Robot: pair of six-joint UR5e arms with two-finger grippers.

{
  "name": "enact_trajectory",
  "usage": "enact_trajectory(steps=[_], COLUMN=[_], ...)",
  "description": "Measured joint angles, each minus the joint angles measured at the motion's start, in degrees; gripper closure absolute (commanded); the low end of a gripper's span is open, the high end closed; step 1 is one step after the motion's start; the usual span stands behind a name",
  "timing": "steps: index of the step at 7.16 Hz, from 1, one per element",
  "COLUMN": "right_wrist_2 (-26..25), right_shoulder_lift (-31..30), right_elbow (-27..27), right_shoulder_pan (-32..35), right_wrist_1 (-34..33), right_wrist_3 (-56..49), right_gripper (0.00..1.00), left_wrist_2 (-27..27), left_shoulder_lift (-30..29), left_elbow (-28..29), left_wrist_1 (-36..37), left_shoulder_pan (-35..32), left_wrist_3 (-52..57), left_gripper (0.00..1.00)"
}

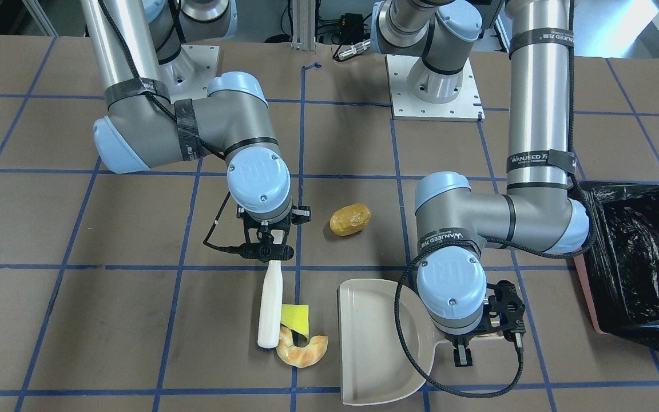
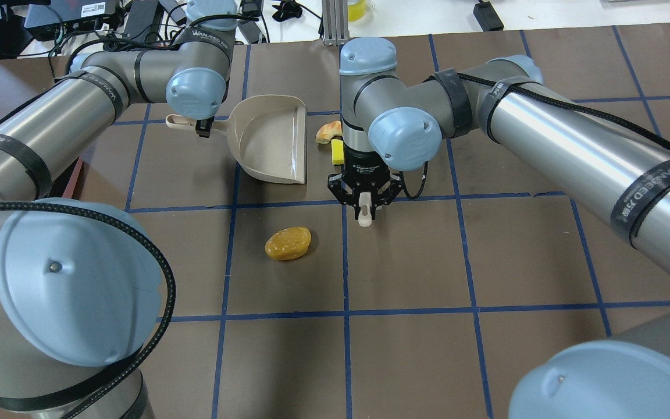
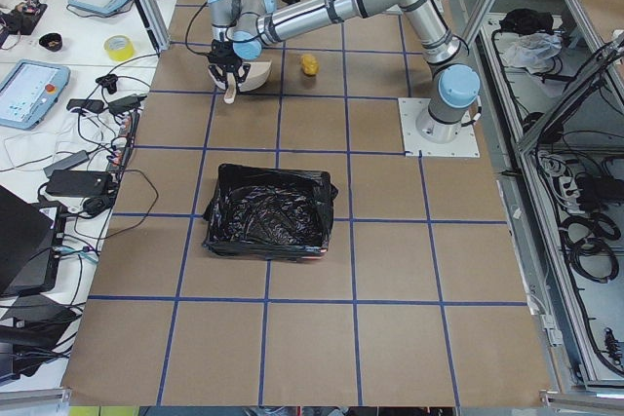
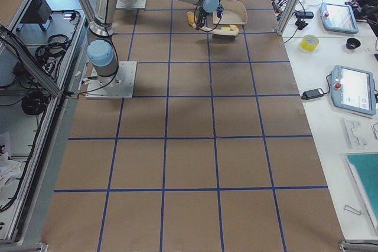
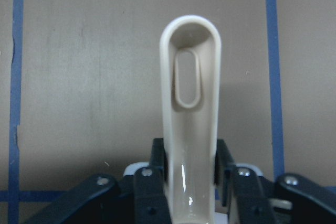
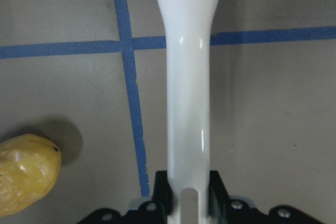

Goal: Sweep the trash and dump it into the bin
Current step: 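Sweep the sponge and snack into the dustpan with the right-held brush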

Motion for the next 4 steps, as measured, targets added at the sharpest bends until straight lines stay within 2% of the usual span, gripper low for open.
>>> enact_trajectory(steps=[4], right_wrist_2=[0.1], right_shoulder_lift=[0.6], right_elbow=[0.1], right_shoulder_pan=[0.5], right_wrist_1=[-3.9], right_wrist_3=[-0.5], right_gripper=[1.0], left_wrist_2=[2.8], left_shoulder_lift=[-0.7], left_elbow=[0.0], left_wrist_1=[0.3], left_shoulder_pan=[-0.5], left_wrist_3=[-2.5], left_gripper=[1.0])
